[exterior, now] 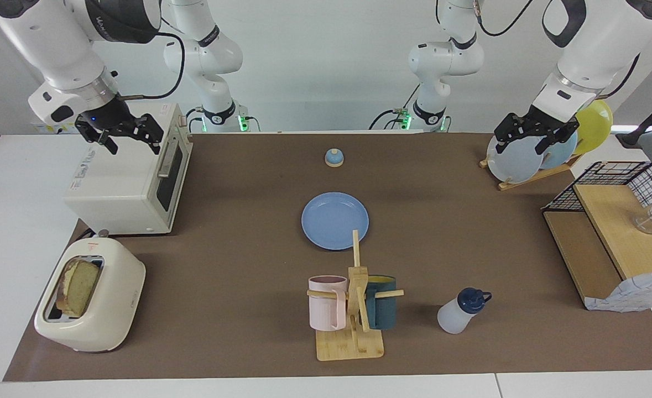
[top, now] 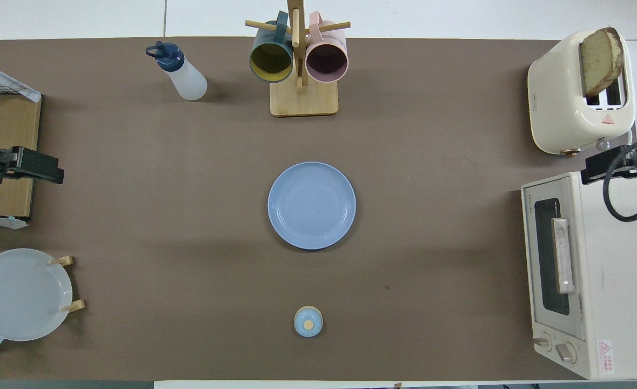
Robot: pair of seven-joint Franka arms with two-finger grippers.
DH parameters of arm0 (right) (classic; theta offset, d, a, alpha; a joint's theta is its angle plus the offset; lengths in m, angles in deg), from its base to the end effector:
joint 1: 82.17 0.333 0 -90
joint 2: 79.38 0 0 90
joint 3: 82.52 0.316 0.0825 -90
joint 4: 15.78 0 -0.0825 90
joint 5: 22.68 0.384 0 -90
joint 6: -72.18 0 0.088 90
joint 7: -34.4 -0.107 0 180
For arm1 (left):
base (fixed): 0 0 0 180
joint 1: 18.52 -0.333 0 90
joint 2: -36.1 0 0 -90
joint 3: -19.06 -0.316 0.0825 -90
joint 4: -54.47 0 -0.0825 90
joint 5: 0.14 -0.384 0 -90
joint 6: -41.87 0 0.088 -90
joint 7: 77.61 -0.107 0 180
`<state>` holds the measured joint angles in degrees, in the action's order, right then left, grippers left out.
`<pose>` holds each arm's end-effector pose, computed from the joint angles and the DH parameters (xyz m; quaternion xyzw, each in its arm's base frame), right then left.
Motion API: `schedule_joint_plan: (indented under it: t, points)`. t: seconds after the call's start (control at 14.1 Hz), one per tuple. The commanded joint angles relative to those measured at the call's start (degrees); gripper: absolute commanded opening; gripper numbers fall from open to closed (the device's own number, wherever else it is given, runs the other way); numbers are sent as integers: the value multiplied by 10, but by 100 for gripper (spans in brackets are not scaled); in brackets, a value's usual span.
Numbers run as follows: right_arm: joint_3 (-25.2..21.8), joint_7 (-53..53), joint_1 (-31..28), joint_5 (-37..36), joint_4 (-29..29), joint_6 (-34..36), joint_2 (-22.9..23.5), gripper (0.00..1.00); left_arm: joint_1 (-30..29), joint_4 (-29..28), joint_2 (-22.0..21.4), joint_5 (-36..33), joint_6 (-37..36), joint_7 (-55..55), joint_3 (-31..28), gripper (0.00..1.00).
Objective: Put bread on plate and add seasoning
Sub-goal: 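Move the left gripper out toward the blue-capped white bottle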
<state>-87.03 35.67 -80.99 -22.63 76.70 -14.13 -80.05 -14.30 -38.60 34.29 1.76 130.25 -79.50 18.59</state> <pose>0.5416 -0.0317 0.6053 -0.9987 0.0179 0.0479 0.0028 0.5393 -0.0389 0.6143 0.9983 -0.0492 -0.0254 0.0163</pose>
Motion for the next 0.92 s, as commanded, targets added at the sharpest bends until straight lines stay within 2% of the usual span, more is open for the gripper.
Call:
schedule_joint_plan:
  t: [0.0, 0.64, 0.78, 0.85]
  points:
    - [2, -2, -3, 7, 2, -4, -5, 100, -2, -12, -17, 6, 1, 5, -1, 100]
    - [-4, -4, -12, 11, 5, -11, -6, 100, 2, -25, -28, -6, 0, 0, -1, 100]
    - [-4, -3, -15, 11, 5, -14, -6, 100, 7, -36, -30, -6, 17, 4, 0, 100]
    - [-5, -2, -19, 11, 4, -14, -5, 100, 8, -50, -34, -5, 53, 7, 1, 100]
